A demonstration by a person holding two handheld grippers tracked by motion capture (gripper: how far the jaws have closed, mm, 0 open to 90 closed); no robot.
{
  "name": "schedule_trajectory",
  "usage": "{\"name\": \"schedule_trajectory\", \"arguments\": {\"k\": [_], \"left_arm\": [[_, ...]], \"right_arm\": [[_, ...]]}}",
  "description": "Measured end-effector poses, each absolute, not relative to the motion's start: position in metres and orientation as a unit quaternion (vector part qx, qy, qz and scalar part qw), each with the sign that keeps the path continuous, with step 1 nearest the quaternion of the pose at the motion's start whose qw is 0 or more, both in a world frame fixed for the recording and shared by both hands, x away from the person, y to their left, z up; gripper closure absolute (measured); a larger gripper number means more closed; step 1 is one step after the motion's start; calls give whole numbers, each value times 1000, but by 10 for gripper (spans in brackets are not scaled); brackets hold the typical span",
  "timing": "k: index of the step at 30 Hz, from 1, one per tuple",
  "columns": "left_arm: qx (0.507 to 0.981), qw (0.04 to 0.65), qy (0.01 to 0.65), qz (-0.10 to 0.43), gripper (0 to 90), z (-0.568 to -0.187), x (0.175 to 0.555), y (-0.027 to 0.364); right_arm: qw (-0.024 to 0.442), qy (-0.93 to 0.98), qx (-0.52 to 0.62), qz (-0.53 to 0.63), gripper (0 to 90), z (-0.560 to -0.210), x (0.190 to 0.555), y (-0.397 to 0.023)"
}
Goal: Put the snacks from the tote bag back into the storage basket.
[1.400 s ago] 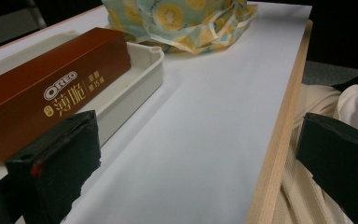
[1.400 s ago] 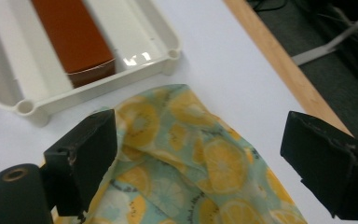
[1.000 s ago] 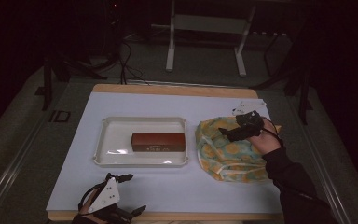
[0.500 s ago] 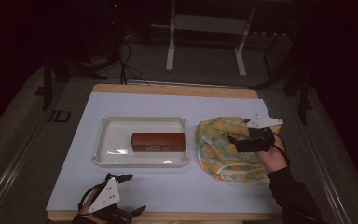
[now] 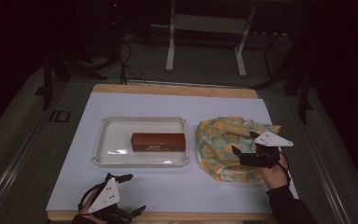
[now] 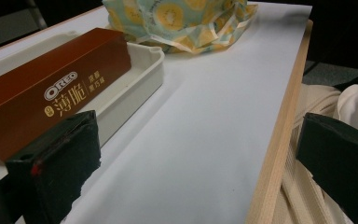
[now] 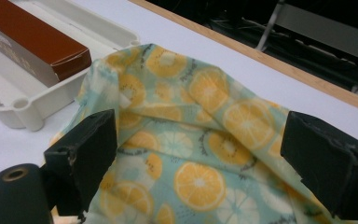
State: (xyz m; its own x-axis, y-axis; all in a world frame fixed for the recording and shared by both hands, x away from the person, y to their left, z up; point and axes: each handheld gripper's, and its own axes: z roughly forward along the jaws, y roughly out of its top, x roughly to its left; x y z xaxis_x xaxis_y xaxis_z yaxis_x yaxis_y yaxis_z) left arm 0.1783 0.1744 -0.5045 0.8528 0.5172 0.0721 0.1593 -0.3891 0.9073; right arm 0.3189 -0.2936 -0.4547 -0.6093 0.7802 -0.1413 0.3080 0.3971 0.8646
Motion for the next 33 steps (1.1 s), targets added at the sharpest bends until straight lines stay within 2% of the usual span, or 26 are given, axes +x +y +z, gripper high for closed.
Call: {"name": "schedule_trajectory", "arguments": {"k": [33], "left_arm": [[816, 511, 203, 177, 2, -504, 177, 174]], "right_arm": [[323, 733, 398, 448, 109, -499, 267, -328]]}}
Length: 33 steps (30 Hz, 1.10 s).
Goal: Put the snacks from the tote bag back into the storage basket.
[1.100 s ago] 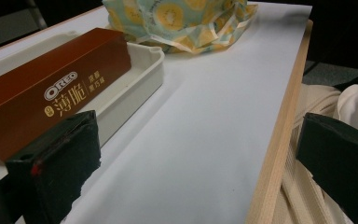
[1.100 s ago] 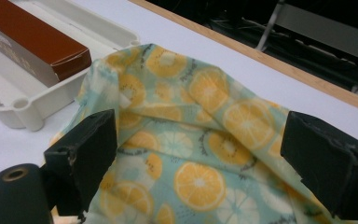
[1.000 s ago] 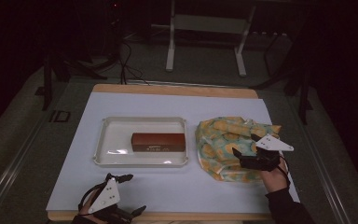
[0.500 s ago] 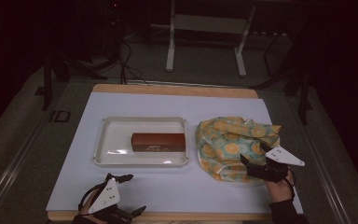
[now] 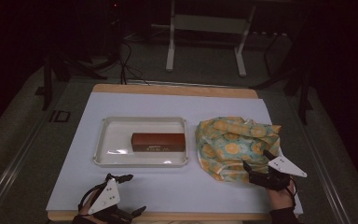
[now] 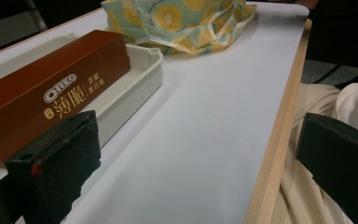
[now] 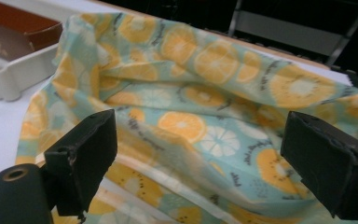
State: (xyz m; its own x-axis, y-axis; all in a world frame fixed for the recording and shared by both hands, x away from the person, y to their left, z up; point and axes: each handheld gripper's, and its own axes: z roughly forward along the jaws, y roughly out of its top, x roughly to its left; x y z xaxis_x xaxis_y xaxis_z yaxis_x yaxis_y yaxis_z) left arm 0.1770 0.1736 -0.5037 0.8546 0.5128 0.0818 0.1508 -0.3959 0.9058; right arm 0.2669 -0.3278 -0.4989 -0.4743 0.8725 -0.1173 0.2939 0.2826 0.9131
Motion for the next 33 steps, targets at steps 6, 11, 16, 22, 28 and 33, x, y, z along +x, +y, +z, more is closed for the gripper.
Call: {"name": "schedule_trajectory", "arguments": {"k": [6, 11, 16, 22, 28, 33], "left_arm": [[817, 509, 202, 177, 2, -504, 176, 173], [817, 509, 203, 177, 2, -504, 176, 173], [818, 507, 205, 179, 2, -504, 177, 173], [817, 508, 206, 178, 2, -504, 177, 173], [814, 512, 212, 177, 1, -503, 178, 175], [813, 512, 213, 176, 2, -503, 178, 174]], "right_arm": [[329, 717, 408, 459, 109, -498, 266, -334], [338, 715, 401, 462, 109, -498, 265, -333], [329, 718, 401, 464, 109, -499, 267, -332], [327, 713, 397, 476, 109, -500, 267, -332], [325, 719, 394, 472, 109, -502, 268, -329], [323, 721, 393, 470, 109, -503, 269, -329]]}}
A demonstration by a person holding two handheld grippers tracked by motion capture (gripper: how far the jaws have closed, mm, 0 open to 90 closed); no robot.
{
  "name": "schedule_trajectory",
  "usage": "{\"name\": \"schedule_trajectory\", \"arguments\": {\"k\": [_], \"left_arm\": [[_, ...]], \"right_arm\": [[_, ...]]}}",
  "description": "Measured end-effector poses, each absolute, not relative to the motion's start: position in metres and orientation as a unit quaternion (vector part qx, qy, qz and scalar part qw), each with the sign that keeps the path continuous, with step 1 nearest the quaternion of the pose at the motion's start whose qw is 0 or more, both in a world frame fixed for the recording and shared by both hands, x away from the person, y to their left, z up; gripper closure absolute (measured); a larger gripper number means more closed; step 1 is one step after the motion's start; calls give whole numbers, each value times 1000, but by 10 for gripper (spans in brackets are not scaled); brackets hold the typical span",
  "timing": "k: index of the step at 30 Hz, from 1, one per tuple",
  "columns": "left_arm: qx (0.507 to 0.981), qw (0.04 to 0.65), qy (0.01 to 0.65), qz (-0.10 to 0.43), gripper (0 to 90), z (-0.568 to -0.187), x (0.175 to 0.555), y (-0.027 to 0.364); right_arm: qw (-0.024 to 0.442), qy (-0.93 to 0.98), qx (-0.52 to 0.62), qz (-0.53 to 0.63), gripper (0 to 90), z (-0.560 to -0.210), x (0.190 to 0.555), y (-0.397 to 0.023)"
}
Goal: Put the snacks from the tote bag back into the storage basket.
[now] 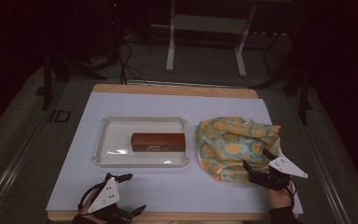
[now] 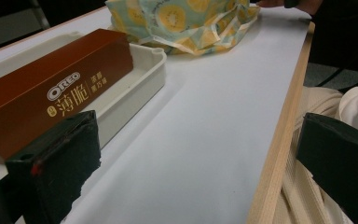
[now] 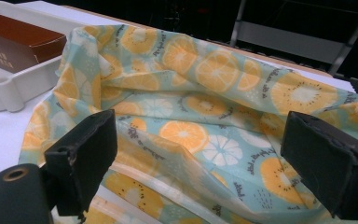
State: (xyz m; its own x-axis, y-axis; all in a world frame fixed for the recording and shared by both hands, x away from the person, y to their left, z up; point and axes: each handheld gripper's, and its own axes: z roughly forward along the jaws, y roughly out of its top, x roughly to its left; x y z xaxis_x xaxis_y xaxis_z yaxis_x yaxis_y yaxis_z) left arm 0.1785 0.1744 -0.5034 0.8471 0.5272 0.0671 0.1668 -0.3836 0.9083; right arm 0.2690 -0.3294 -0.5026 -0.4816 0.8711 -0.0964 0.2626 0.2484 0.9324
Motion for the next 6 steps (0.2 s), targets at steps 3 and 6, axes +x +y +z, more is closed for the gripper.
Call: {"name": "schedule_trajectory", "arguments": {"k": [3, 6], "left_arm": [[812, 513, 213, 176, 2, -503, 178, 175], [812, 513, 214, 176, 2, -503, 179, 175]], "right_arm": [[324, 720, 397, 468, 115, -503, 269, -330], [323, 720, 400, 466, 128, -503, 270, -331]]}}
